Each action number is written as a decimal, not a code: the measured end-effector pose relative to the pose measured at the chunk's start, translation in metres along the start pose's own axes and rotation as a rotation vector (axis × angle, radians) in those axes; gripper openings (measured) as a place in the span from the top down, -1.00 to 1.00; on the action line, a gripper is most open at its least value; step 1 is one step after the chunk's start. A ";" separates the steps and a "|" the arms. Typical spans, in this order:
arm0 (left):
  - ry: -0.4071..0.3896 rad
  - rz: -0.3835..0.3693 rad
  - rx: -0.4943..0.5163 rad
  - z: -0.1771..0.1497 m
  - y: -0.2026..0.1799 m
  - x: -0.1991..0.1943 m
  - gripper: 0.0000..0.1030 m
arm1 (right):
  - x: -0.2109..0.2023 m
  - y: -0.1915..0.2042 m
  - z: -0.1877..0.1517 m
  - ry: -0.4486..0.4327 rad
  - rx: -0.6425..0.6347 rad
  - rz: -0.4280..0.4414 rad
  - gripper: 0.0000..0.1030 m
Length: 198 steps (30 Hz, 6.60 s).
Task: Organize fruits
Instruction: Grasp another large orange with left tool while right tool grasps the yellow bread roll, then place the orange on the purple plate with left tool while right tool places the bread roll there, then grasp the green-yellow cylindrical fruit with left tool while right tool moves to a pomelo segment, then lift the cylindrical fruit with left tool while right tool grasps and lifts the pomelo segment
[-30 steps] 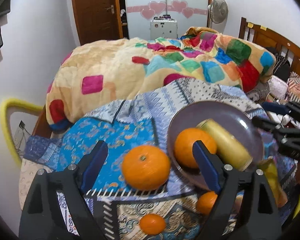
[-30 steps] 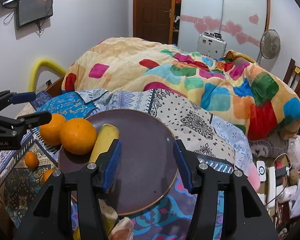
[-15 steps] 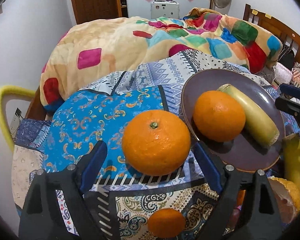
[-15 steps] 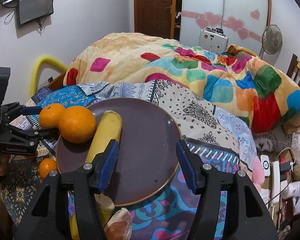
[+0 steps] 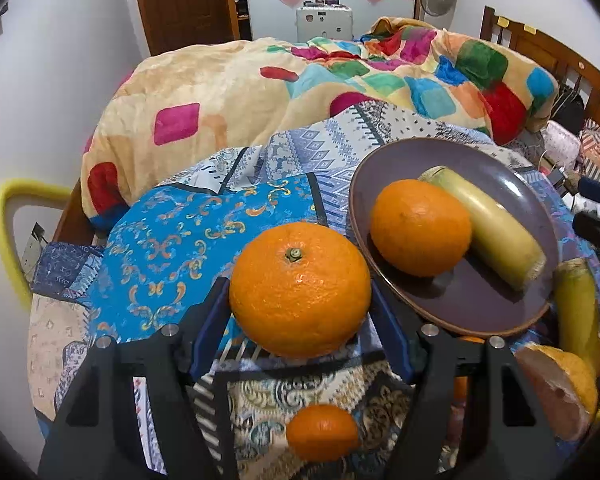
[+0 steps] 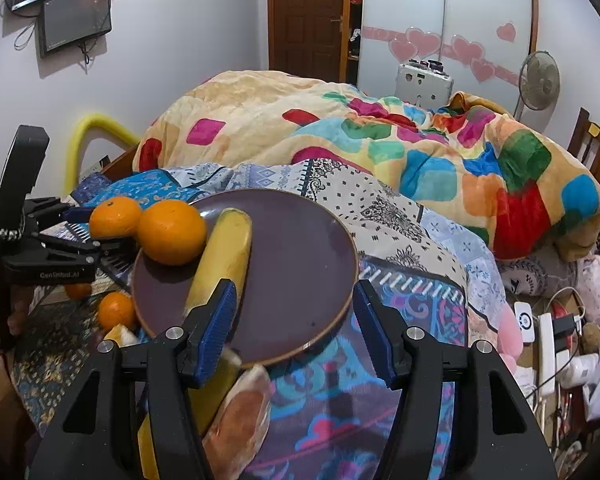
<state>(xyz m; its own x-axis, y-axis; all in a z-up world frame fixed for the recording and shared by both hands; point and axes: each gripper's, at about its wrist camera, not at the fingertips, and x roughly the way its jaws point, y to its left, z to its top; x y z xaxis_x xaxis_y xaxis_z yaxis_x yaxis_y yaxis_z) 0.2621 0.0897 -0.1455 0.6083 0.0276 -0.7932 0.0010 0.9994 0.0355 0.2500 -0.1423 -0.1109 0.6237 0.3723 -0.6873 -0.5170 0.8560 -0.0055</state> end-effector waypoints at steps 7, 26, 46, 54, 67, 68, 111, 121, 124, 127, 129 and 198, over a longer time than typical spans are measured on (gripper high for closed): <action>-0.057 -0.013 0.012 -0.012 -0.004 -0.050 -0.32 | -0.027 0.006 -0.016 -0.011 0.000 0.000 -0.21; -0.058 -0.047 0.014 -0.090 -0.009 -0.119 -0.32 | -0.056 0.064 -0.045 0.001 -0.032 0.111 -0.17; -0.064 -0.067 -0.024 -0.098 0.004 -0.117 -0.32 | -0.020 0.091 -0.050 0.083 -0.092 0.116 0.56; -0.094 -0.068 -0.019 -0.086 -0.004 -0.127 -0.32 | -0.039 0.089 -0.040 0.028 -0.073 0.131 0.57; -0.162 -0.105 0.012 -0.049 -0.034 -0.136 -0.32 | -0.085 0.059 -0.004 -0.129 -0.067 0.039 0.57; -0.165 -0.111 0.015 -0.044 -0.038 -0.134 -0.32 | -0.087 0.055 -0.002 -0.136 -0.063 0.030 0.57; -0.056 -0.199 0.114 0.000 -0.092 -0.021 -0.34 | 0.051 0.001 0.030 0.031 -0.004 0.059 0.56; -0.045 -0.208 0.085 0.000 -0.089 -0.026 -0.34 | 0.033 0.010 0.029 -0.005 -0.047 0.043 0.40; -0.085 -0.196 0.071 0.000 -0.086 -0.041 -0.36 | 0.016 0.010 0.026 -0.033 -0.053 0.029 0.39; -0.121 -0.185 0.067 0.000 -0.085 -0.059 -0.44 | 0.001 0.008 0.024 -0.045 -0.042 0.034 0.39; -0.134 -0.175 0.069 -0.001 -0.085 -0.070 -0.44 | -0.007 0.008 0.021 -0.051 -0.042 0.031 0.39; -0.104 -0.175 0.050 -0.075 -0.100 -0.106 0.36 | -0.030 0.020 -0.067 0.049 0.032 0.136 -0.10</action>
<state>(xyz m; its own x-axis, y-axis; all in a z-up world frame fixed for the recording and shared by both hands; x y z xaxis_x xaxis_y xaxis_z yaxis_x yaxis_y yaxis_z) 0.1376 -0.0115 -0.1109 0.6745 -0.1510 -0.7227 0.1511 0.9864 -0.0651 0.1818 -0.1606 -0.1388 0.5196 0.4687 -0.7144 -0.5755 0.8100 0.1128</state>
